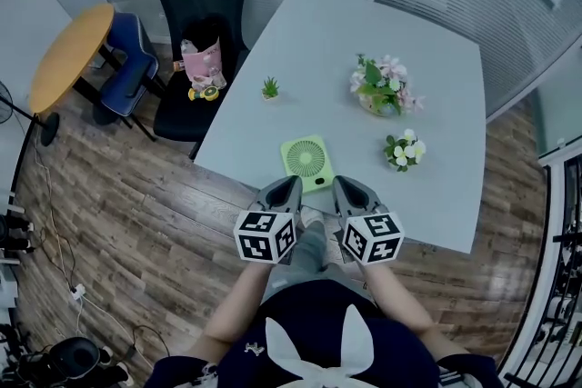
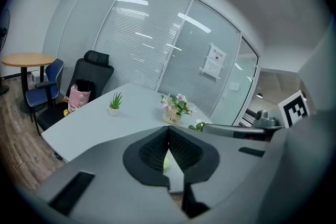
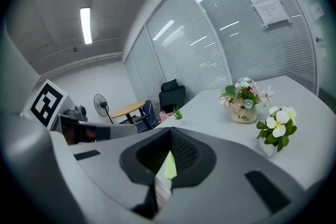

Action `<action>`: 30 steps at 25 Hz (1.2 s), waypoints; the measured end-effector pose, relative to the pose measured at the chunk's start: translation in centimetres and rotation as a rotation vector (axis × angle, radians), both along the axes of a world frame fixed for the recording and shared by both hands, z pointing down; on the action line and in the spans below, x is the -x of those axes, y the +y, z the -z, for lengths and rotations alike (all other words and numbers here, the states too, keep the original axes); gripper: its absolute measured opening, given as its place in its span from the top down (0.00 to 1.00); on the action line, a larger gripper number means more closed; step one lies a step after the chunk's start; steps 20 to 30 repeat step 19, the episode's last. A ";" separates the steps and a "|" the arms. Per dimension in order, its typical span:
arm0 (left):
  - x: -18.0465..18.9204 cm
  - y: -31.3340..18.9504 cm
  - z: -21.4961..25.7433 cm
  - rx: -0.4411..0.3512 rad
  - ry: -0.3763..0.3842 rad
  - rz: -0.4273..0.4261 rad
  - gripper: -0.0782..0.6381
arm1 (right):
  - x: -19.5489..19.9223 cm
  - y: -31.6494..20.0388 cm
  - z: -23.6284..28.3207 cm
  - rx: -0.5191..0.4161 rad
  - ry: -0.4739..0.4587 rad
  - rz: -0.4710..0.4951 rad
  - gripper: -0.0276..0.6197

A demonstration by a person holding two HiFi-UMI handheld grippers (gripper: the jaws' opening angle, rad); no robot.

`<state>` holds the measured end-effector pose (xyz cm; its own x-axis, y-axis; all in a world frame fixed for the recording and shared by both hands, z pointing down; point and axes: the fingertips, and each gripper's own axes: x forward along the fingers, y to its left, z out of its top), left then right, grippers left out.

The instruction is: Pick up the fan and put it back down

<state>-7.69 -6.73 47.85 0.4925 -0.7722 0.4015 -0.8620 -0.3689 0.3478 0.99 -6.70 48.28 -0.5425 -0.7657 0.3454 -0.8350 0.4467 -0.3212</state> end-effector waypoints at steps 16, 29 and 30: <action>0.0 2.1 1.2 -0.026 -0.023 -0.016 0.86 | 0.1 2.1 1.5 -0.027 -0.032 0.007 0.95; -0.2 2.4 1.2 -0.029 -0.029 -0.019 0.86 | -0.1 2.5 1.6 -0.029 -0.034 0.008 0.95; -0.2 2.4 1.2 -0.029 -0.029 -0.019 0.86 | -0.1 2.5 1.6 -0.029 -0.034 0.008 0.95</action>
